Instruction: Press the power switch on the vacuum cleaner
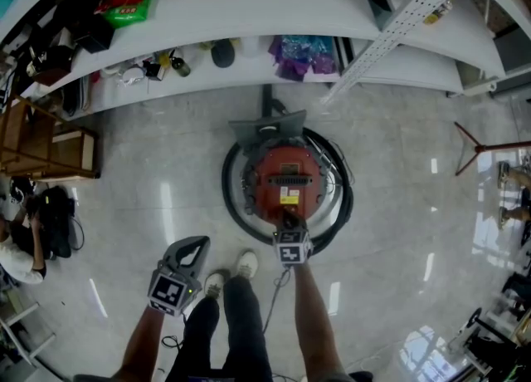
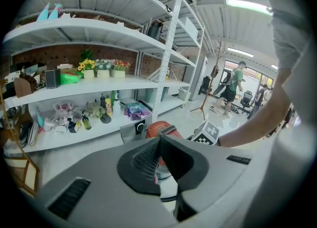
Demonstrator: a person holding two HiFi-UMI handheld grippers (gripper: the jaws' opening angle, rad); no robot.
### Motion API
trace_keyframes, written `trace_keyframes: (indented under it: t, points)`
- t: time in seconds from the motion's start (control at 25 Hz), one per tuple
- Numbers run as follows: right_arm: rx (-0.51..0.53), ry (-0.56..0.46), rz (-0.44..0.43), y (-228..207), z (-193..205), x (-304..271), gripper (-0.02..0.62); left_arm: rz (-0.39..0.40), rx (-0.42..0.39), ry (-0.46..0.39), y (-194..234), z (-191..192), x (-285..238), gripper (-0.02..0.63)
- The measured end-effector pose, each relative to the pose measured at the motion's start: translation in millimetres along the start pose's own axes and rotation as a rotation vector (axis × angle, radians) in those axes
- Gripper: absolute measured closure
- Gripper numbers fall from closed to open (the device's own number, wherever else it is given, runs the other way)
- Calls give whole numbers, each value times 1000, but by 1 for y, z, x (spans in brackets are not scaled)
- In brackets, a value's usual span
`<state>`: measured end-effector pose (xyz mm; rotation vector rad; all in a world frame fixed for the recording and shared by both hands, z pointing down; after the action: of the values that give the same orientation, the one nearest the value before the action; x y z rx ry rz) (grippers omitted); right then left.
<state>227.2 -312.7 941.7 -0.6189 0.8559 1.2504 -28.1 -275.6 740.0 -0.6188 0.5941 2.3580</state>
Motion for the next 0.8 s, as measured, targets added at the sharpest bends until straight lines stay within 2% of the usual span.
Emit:
trace_keyframes:
  t: [0.32,0.52,0.8]
  points:
    - [13,37,5,2,1,-6,583,-3,3,-2,-3,-1,-2,600]
    - [-25,41,18,2,0,-7,583,-22,31,-10,-4,-6,1,600]
    - [-75,67,19,-1,3,-8,583,-8,-12,-9,-7,-7,4,600]
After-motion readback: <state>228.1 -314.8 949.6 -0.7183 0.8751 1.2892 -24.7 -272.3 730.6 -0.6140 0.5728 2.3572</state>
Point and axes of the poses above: the fingertips, and each gripper's own axes: x backward along the fingers, y to its left, z out of its underside, the point moved 8 cm from there along x, backward along the fingers, and after that the axes turned 9 degrees about z, right-handed, at the moved point
